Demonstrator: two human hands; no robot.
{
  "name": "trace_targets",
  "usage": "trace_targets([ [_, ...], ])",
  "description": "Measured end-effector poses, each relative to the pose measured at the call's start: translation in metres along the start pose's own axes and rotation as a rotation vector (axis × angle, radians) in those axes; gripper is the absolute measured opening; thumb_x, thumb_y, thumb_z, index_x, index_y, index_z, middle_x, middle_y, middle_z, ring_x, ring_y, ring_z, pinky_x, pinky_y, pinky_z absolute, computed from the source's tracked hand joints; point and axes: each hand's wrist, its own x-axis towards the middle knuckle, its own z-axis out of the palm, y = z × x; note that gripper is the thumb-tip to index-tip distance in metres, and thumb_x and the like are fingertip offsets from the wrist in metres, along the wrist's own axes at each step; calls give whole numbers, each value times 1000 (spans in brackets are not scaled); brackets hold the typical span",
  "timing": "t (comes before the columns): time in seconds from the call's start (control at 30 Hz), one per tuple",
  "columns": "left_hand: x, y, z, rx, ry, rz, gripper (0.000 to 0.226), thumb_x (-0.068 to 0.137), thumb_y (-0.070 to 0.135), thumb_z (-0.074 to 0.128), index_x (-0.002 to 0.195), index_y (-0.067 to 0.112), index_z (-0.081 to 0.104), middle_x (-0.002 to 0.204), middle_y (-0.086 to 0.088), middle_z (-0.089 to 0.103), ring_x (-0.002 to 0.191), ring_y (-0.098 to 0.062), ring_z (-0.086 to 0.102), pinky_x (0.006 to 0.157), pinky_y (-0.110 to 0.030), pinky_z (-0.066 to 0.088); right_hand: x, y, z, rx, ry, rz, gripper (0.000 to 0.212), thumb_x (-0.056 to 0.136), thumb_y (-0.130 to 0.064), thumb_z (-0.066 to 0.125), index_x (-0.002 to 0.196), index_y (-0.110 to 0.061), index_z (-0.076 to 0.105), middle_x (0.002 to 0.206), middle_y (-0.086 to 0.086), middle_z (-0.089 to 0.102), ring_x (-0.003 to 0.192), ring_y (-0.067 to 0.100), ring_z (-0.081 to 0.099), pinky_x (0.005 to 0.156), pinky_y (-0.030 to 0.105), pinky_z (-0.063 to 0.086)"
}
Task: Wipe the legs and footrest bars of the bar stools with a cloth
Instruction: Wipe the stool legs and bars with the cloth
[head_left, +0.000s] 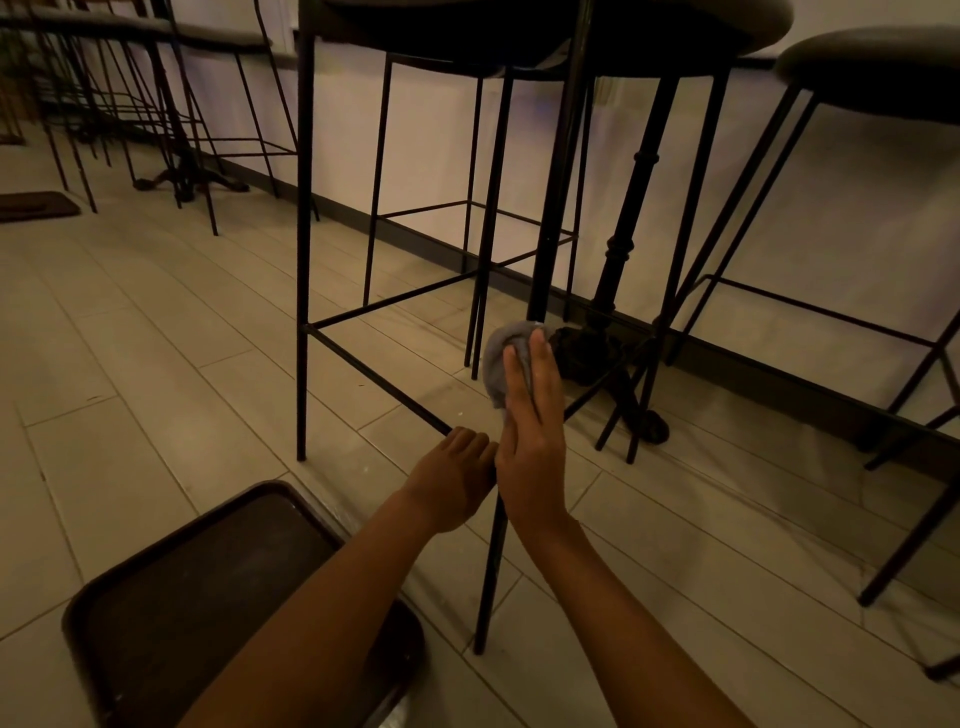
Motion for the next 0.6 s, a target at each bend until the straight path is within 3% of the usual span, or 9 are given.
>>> trace_targets([
  [0.07,0,1,-2,26,1,21,14,74,25,67,84,14,71,78,-1,67,70,-18,64,70,-26,55,-16,3,1,-10,-40,2,54,89,12,44,138,-2,29,151,8,16,141,32,16,115,41,23],
  [0.17,0,0,4,17,-23,20,42,80,30,33,91,14,70,83,-1,69,74,-19,64,73,-29,56,-32,6,1,-10,-79,-10,46,94,0,37,139,-2,28,153,2,11,141,33,16,117,36,19],
  [0.23,0,0,1,16,-14,4,36,81,29,40,91,12,70,82,-3,68,73,-20,64,72,-29,55,-30,6,1,-9,-84,-14,49,93,2,37,140,-4,24,155,-4,5,142,32,14,117,34,16],
  [0.3,0,-1,1,26,44,22,17,72,23,70,84,11,71,77,-4,68,69,-20,64,68,-28,56,-18,1,1,-4,-62,-8,55,91,9,41,141,-5,23,155,-9,1,142,31,12,117,32,15],
  [0.37,0,0,-1,1,54,23,27,55,18,86,77,11,72,74,-4,67,66,-20,65,65,-25,56,-3,-1,0,-5,-23,5,59,87,15,44,139,-4,25,154,-3,8,142,32,12,117,32,15],
  [0.43,1,0,1,7,67,39,28,53,19,88,75,12,72,74,-4,67,67,-20,65,65,-25,56,4,1,1,-29,-8,-7,59,86,16,45,139,-3,27,152,3,12,141,33,13,117,33,15],
  [0.5,0,-1,6,18,102,47,25,58,22,85,78,13,72,75,-2,67,67,-19,64,67,-24,55,-5,5,2,-50,-20,-33,57,88,14,44,139,-4,25,153,-2,8,141,33,14,117,30,13],
  [0.57,0,-3,10,13,118,56,17,74,25,69,86,14,71,80,-2,68,71,-19,64,70,-25,55,-23,9,5,-49,-54,-33,53,91,7,40,140,-5,23,155,-7,0,141,32,13,118,29,11],
  [0.6,-1,-3,8,-8,95,32,24,80,27,54,91,13,70,85,-4,69,75,-20,65,73,-26,55,-32,10,6,-49,-72,-25,52,92,5,39,140,-6,23,155,-8,-2,142,32,11,118,30,11],
])
